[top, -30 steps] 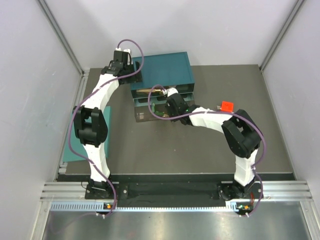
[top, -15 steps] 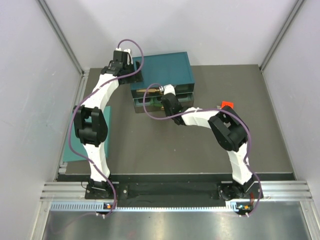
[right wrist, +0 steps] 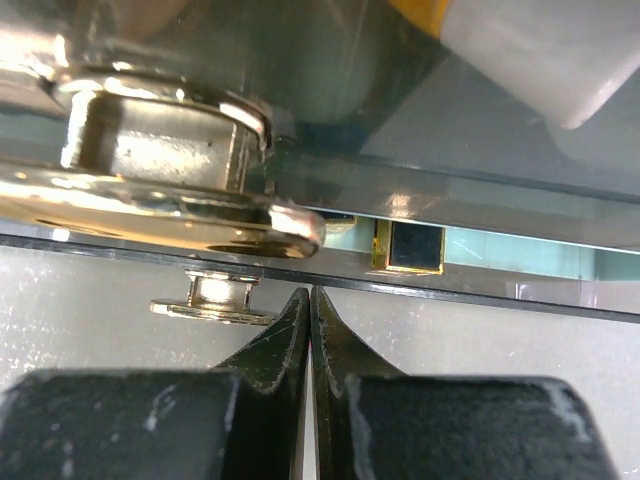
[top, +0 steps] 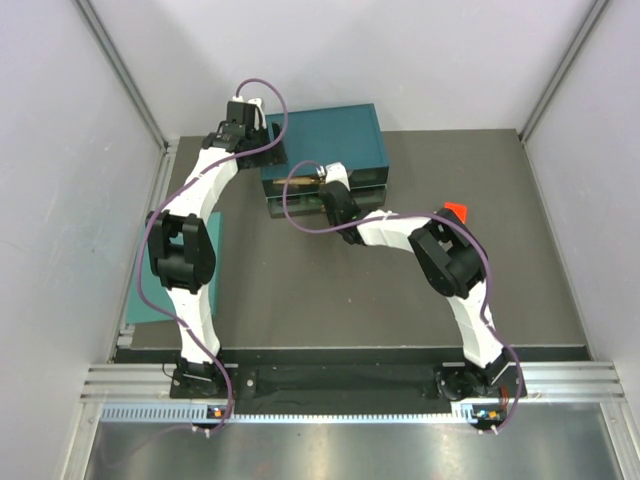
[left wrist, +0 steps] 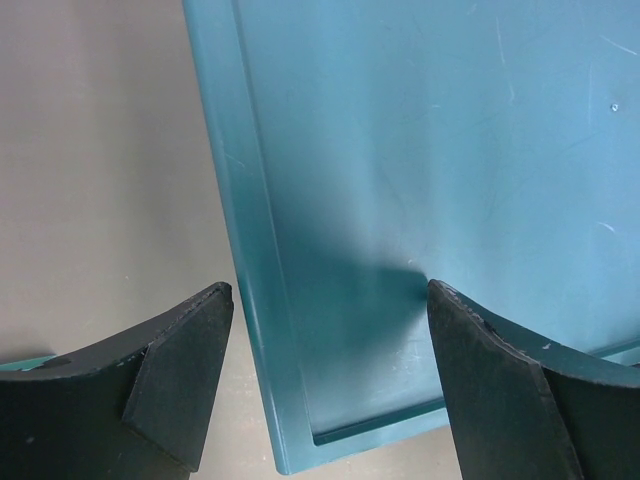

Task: Organize the makeup

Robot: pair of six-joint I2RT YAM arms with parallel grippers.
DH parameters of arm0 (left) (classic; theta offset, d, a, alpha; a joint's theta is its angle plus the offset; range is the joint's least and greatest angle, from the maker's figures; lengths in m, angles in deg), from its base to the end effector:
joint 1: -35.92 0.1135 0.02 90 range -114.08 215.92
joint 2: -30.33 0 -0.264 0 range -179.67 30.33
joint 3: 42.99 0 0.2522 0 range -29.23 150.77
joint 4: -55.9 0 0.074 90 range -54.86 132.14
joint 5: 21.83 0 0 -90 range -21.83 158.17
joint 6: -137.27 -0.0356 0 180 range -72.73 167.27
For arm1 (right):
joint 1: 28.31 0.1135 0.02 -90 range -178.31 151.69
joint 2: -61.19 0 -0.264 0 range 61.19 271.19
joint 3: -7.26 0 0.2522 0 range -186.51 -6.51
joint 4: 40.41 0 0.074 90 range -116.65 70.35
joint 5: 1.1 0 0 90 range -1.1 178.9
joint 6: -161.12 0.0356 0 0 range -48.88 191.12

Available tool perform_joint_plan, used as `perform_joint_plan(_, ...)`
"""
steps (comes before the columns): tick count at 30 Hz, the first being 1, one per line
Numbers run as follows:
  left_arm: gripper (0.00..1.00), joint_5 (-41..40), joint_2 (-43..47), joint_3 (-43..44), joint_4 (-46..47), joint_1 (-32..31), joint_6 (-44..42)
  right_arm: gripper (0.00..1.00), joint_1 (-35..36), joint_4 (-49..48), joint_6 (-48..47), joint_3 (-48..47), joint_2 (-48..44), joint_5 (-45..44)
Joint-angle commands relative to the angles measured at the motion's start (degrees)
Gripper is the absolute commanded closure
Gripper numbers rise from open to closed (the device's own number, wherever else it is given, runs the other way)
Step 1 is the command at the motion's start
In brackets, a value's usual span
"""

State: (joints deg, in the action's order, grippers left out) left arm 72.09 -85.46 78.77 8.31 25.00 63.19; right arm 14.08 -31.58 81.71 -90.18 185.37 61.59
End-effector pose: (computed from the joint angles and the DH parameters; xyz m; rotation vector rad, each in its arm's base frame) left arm 0.4586 -0.0910 0.3047 -0.0654 2.3152 -0.3185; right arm 0.3651 0.3112 0.1570 -0.3226 2.0893 0.0251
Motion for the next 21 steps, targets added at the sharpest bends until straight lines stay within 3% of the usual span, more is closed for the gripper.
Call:
perform_joint_plan(1,0.18,0.91,-2.34,0.01,-3.71,0.02,-1.60,1.00,1.11,-6.41,1.19,-1.05,-1.05,-1.08)
perform_joint_plan(9,0.18,0.91,-2.08,-0.34,-3.88,0.02,-1.86,1.00,1.29,-5.79,2.77,-1.67,-1.31,-2.22)
perform_joint_plan(16,0.18,1.44,-0.76,-1.22,-3.18,0.02,-2.12,1.00,1.38,-12.03,2.85,2.82,-5.17,-2.84)
perform_joint_plan(21,0.18,1.61,-0.49,-1.31,-3.35,0.02,-2.30,1.00,0.68,-10.99,8.99,3.08,-6.58,-4.94)
